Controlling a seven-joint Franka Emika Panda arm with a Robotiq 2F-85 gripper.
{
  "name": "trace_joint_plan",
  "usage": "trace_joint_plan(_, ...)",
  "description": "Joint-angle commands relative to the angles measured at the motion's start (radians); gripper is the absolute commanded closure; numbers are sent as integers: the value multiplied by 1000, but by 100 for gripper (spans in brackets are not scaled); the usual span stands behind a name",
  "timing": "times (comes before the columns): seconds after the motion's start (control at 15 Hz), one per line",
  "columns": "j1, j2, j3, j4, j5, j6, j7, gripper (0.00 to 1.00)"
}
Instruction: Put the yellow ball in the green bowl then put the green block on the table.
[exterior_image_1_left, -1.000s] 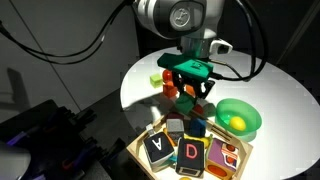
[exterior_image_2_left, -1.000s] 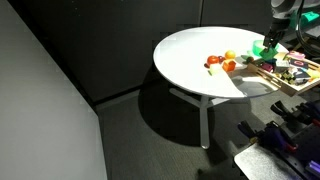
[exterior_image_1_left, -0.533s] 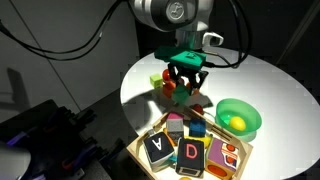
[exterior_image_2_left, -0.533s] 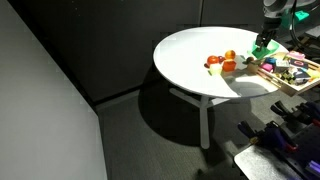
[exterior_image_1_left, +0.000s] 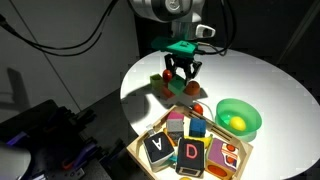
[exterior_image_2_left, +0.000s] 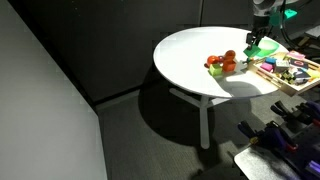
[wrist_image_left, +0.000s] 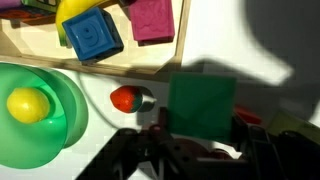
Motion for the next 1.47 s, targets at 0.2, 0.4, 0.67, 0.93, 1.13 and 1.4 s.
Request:
trace_joint_plan(0.2, 38, 85, 8, 129, -32, -95, 83, 67)
trace_joint_plan(0.4, 51, 115, 9, 151, -45, -100, 93, 67)
trace_joint_plan(0.67, 62, 144, 9, 151, -71, -83, 90, 67)
trace_joint_plan(0.93, 65, 169, 9, 148, -91, -75, 89, 67)
trace_joint_plan(1.13, 65, 182, 7, 146, -96, -68, 93, 28)
trace_joint_plan(1.4, 63, 178, 8, 135, -98, -62, 90, 0)
